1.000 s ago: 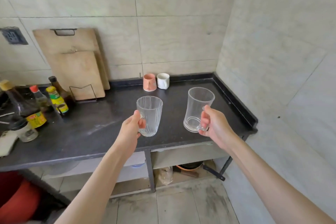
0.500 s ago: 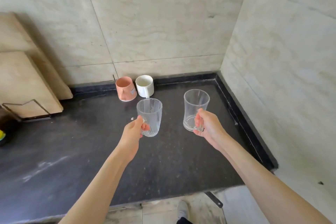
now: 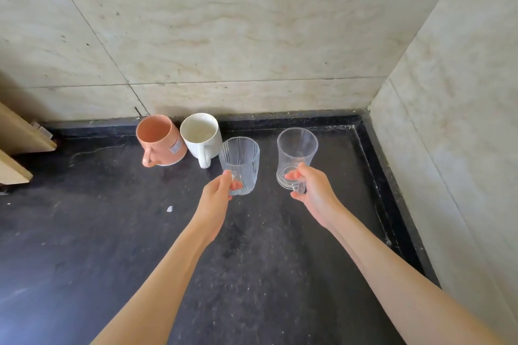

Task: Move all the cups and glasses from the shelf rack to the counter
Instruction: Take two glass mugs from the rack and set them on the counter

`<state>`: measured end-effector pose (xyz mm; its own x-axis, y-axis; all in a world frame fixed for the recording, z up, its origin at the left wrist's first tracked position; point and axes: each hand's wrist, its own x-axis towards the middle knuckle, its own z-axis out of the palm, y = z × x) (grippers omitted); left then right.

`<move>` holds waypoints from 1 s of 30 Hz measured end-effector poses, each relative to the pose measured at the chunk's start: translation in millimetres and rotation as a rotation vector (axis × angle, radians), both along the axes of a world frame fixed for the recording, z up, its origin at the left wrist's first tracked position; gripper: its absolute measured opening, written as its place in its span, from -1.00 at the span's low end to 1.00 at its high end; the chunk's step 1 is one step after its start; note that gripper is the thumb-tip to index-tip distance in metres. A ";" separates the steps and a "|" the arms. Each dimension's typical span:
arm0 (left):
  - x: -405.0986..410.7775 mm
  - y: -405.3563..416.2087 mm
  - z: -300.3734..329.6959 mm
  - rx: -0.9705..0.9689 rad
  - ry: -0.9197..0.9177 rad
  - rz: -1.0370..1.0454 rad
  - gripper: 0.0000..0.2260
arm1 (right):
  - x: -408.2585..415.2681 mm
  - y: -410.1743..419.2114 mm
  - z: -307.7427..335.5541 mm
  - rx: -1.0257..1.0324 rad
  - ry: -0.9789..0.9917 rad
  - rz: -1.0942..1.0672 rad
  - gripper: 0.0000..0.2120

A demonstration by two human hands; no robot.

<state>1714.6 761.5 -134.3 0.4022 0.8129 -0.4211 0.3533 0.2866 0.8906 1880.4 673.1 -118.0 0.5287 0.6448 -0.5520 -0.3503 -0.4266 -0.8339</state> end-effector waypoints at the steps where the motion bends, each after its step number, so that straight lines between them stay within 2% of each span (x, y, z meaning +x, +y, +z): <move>1: 5.9 5.2 -4.4 0.004 0.002 -0.001 -0.63 | 4.0 7.8 -4.4 0.009 -0.001 0.006 -0.72; 8: 39.2 38.1 -27.5 0.066 -0.006 0.031 -0.63 | 29.5 50.6 -27.0 0.014 -0.025 0.044 -0.68; 19: 66.0 78.9 -53.6 0.073 -0.081 0.044 -0.67 | 39.1 86.5 -43.7 0.060 -0.019 0.075 -0.74; 24: 75.8 85.3 -57.6 0.092 -0.064 0.031 -0.67 | 42.4 93.6 -47.3 0.116 -0.030 0.090 -0.68; 30: 83.8 87.1 -51.5 0.015 -0.045 0.031 -0.70 | 39.9 104.1 -49.6 0.102 -0.054 0.093 -0.67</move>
<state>1798.4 848.6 -185.7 0.3948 0.8316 -0.3906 0.3036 0.2832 0.9097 1920.3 777.2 -167.6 0.4915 0.7438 -0.4530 -0.2665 -0.3667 -0.8913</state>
